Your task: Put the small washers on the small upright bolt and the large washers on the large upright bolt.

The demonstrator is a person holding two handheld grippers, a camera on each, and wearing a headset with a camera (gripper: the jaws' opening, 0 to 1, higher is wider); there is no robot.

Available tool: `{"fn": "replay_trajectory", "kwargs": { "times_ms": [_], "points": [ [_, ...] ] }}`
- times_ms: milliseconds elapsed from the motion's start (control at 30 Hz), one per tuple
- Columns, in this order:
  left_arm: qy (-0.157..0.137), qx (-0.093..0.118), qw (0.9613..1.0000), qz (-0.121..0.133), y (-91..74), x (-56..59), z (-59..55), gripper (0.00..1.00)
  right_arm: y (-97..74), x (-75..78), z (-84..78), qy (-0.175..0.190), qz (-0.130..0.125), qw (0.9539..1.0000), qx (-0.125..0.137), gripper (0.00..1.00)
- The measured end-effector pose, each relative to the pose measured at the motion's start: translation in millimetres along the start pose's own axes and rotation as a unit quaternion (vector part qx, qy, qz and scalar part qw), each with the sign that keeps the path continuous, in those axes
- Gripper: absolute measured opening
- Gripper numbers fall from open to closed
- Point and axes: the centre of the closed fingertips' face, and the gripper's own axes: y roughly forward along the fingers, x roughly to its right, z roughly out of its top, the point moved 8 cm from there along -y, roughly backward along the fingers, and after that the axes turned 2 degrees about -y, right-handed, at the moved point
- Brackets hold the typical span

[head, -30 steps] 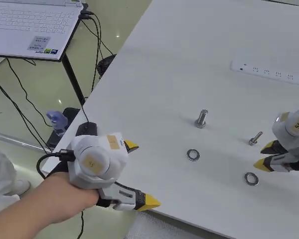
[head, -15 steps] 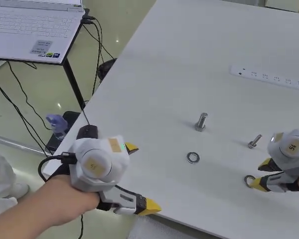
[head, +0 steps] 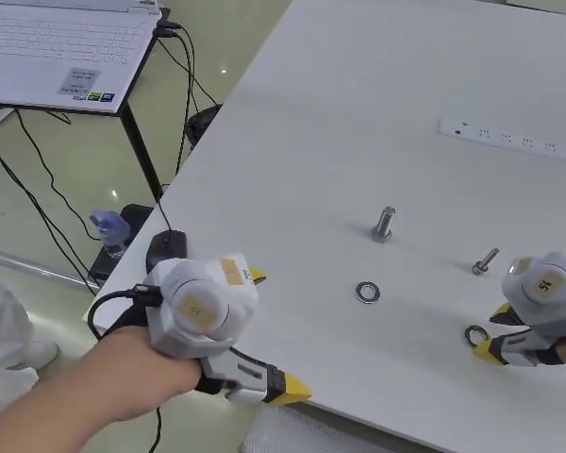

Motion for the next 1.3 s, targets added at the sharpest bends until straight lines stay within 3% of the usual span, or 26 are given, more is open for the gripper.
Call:
{"fn": "replay_trajectory", "kwargs": {
  "times_ms": [733,967,1300],
  "points": [
    [0.005,0.002,1.0,-0.001,-4.3,-5.7,-1.0,0.86,9.8,-0.4,0.6,0.007,0.004,0.9999,-0.013,0.34],
    [0.0,0.0,1.0,-0.002,-5.0,-3.8,-6.1,0.85,10.4,-1.4,1.9,0.021,-0.001,0.9993,-0.031,0.25],
    [-0.003,0.004,1.0,0.0,-6.5,-1.6,-6.1,0.83,12.6,-0.2,7.7,0.024,0.0,0.9978,-0.062,0.22]
  ]
}}
